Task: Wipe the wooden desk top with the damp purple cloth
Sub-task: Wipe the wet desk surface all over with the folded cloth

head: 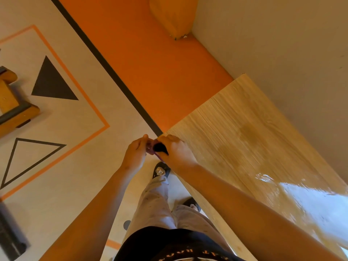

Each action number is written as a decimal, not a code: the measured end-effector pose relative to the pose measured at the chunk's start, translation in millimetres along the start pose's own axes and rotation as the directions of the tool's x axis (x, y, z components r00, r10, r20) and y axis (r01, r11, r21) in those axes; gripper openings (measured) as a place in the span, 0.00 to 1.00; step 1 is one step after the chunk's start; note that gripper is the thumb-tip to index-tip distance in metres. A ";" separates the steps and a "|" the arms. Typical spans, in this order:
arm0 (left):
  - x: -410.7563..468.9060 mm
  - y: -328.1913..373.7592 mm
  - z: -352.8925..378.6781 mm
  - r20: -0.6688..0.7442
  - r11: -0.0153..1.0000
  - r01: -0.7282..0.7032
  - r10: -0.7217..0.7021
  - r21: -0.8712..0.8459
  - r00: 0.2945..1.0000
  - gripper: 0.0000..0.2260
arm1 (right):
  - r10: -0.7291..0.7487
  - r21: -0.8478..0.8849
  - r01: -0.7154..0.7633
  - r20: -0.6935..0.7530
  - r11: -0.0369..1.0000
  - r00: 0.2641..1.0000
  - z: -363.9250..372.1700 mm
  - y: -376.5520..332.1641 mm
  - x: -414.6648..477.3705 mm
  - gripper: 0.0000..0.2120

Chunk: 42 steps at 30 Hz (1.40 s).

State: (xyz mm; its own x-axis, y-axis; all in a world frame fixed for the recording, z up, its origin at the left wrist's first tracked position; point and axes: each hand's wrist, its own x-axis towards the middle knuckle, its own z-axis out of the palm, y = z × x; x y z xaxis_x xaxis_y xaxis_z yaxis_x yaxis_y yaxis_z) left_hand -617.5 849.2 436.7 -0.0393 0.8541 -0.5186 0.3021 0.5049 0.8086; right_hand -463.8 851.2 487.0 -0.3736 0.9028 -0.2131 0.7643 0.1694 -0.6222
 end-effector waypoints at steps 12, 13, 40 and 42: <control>23.0 36.2 44.8 -0.015 0.862 -0.246 0.282 0.443 0.959 0.18 | 0.301 0.043 -0.300 -0.250 0.953 0.920 -58.7 79.4 -17.7 0.08; 22.7 35.0 44.8 -0.037 0.854 -0.244 0.293 0.460 0.955 0.19 | 0.257 0.067 -0.248 -0.202 0.966 0.945 -41.9 67.5 -23.7 0.08; 21.8 37.5 47.5 -0.041 0.797 -0.244 0.318 0.552 0.947 0.18 | 0.098 0.036 -0.097 -0.022 0.995 0.995 -25.3 47.7 -72.8 0.09; 23.6 38.1 44.9 -0.020 0.806 -0.248 0.306 0.538 0.952 0.17 | 0.170 0.083 -0.162 -0.100 0.983 0.980 -50.1 64.1 -69.0 0.05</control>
State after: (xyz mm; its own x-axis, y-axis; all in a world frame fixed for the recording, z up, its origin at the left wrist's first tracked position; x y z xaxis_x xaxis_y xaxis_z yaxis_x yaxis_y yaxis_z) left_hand -564.2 883.0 442.8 0.0357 0.9701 -0.2403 0.7656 0.1280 0.6304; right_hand -362.7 819.6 499.6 -0.1835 0.9535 -0.2392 0.7686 -0.0126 -0.6396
